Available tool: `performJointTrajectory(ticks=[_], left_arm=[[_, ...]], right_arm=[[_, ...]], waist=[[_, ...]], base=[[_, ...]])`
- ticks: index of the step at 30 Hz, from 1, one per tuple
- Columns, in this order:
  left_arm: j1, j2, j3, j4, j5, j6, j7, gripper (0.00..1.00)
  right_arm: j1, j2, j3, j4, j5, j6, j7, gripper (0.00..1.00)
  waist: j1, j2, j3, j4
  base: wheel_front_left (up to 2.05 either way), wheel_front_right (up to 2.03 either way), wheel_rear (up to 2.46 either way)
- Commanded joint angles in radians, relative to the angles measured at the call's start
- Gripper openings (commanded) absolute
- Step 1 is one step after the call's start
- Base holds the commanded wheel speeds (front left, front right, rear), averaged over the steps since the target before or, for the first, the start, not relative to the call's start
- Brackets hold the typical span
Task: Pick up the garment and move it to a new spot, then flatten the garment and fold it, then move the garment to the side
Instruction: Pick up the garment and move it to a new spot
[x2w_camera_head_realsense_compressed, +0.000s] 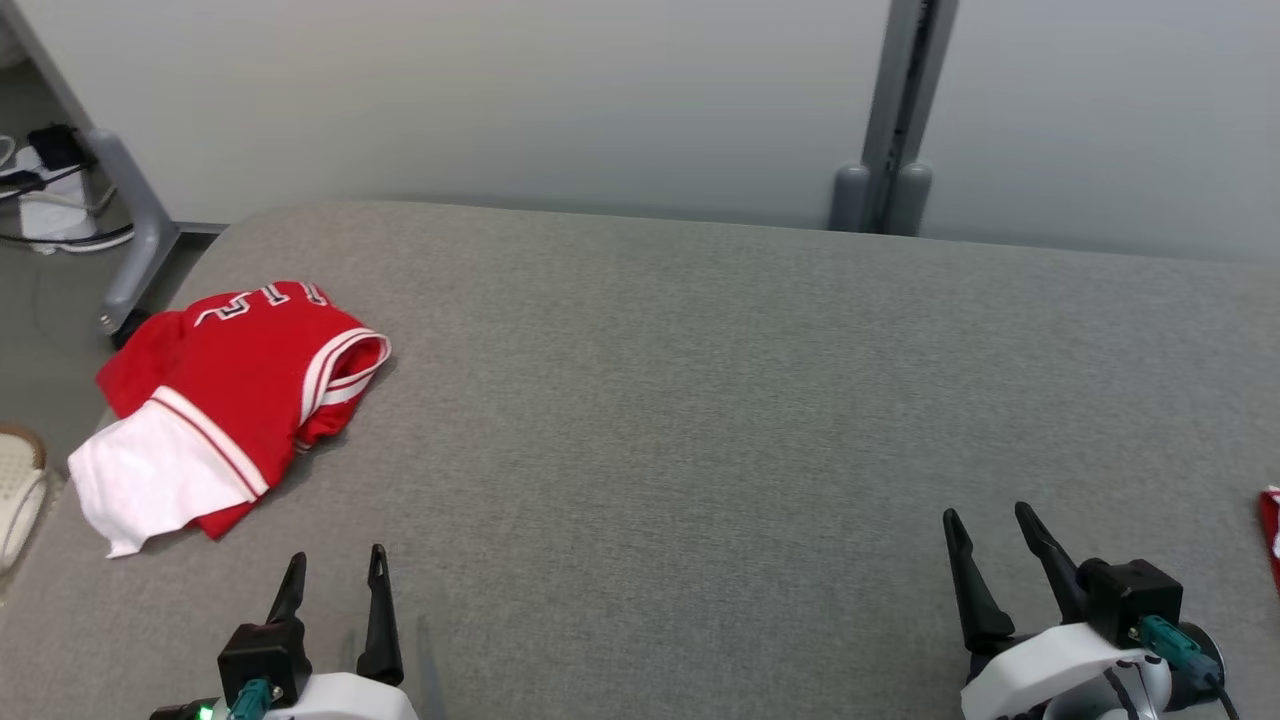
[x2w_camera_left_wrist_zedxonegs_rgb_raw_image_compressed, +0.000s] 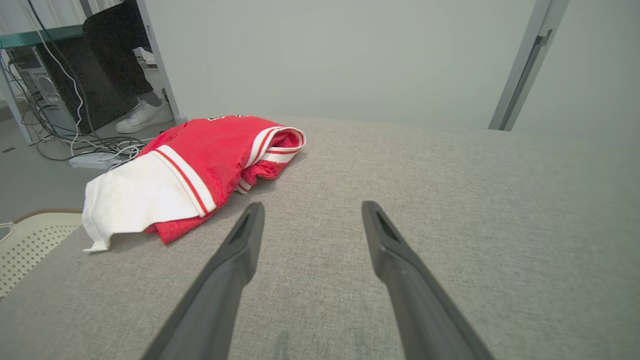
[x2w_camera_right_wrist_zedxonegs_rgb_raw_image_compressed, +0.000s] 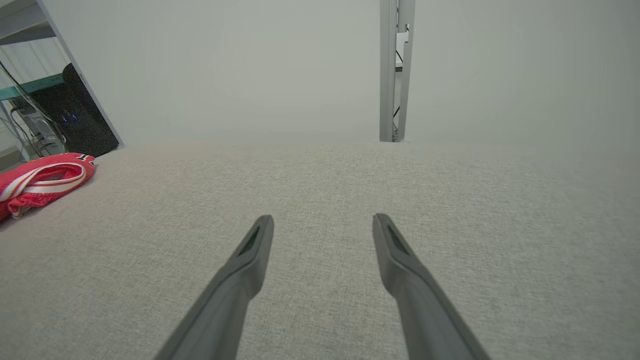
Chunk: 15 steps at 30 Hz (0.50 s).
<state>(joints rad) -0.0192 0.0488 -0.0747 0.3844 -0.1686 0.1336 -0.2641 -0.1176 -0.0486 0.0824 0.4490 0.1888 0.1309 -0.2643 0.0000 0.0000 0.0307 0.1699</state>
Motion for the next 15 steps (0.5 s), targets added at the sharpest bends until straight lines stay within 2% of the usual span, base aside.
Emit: performJointTrajectory(ticks=[1, 8, 15], left_arm=[[-0.013, 0.004, 0.009, 0.0, -0.004, 0.004, 0.0, 1.0], [-0.007, 0.004, 0.044, 0.006, -0.016, 0.009, 0.0, 1.0], [0.001, 0.003, 0.079, 0.008, -0.032, 0.001, 0.0, 1.0]], right_arm=[[-0.01, -0.005, 0.007, -0.003, 0.005, 0.0, 0.0, 1.0], [-0.039, -0.005, 0.04, 0.012, 0.0, 0.0, 0.0, 1.0], [-0.071, -0.006, 0.082, 0.014, 0.009, 0.0, 0.0, 1.0]], waist=[[0.0, 0.0, 0.016, 0.079], [0.0, 0.0, 0.04, 0.236], [0.0, 0.0, 0.067, 0.299]], base=[[0.0, 0.0, 0.0], [0.0, 0.0, 0.0], [0.0, 0.0, 0.0]])
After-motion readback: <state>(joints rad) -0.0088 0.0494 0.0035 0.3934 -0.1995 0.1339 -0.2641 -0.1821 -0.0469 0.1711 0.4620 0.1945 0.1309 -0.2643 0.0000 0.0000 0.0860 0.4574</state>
